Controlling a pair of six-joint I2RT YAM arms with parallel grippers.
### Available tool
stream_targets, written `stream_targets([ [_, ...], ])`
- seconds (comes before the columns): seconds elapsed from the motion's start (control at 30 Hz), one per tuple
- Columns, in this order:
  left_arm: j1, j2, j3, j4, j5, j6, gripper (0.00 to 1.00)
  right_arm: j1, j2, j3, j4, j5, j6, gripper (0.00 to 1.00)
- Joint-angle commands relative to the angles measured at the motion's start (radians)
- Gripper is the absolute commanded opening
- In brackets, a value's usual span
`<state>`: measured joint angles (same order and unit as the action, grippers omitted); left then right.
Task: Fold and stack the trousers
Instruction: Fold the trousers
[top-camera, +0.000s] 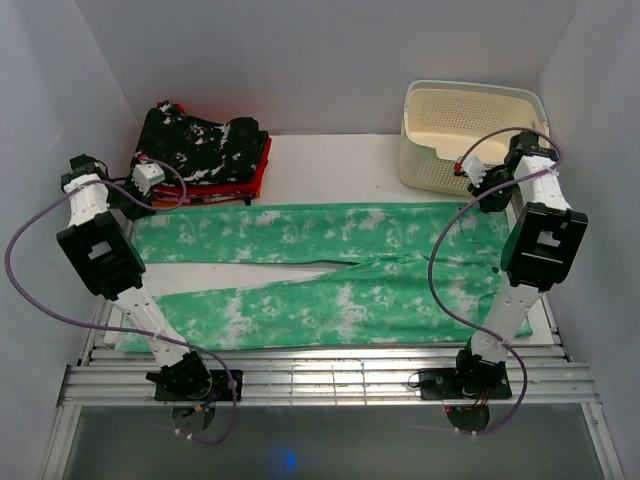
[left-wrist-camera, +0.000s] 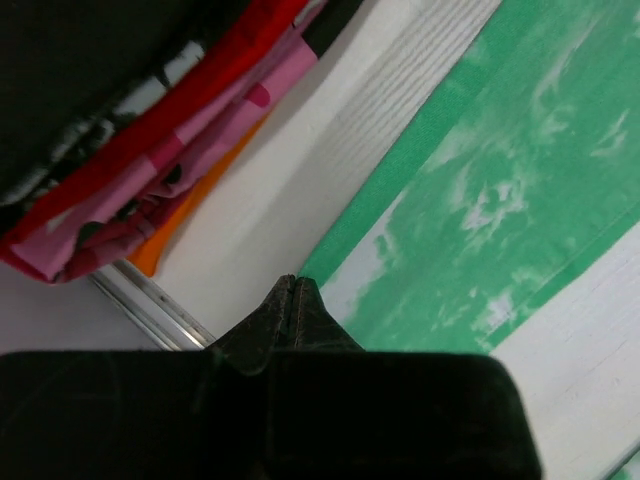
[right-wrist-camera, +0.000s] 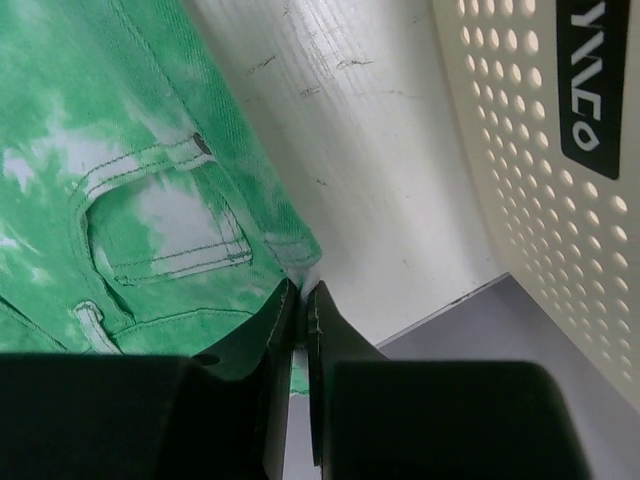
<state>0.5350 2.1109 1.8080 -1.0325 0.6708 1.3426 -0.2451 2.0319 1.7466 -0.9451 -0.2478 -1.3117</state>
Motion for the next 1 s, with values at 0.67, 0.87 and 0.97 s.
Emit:
stream_targets([
  [0.67, 0.443, -0.747, -0.68, -0.251, 0.161, 0.528, 0.0, -0.204, -0.83, -0.675, -0.072, -0.111, -0.421, 0.08],
  [0.87, 0.591, -0.807, -0.91, -0.298, -0.073, 0.728, 0.0, -0.281, -1.056, -1.054, -0.061, 0.011, -0.665, 0.08],
  [0.97, 0.609, -0.783, -0.984, -0.23, -0.172, 0.715, 0.0, -0.295, -1.072, -1.156, -0.035, 0.035, -0.686, 0.08],
])
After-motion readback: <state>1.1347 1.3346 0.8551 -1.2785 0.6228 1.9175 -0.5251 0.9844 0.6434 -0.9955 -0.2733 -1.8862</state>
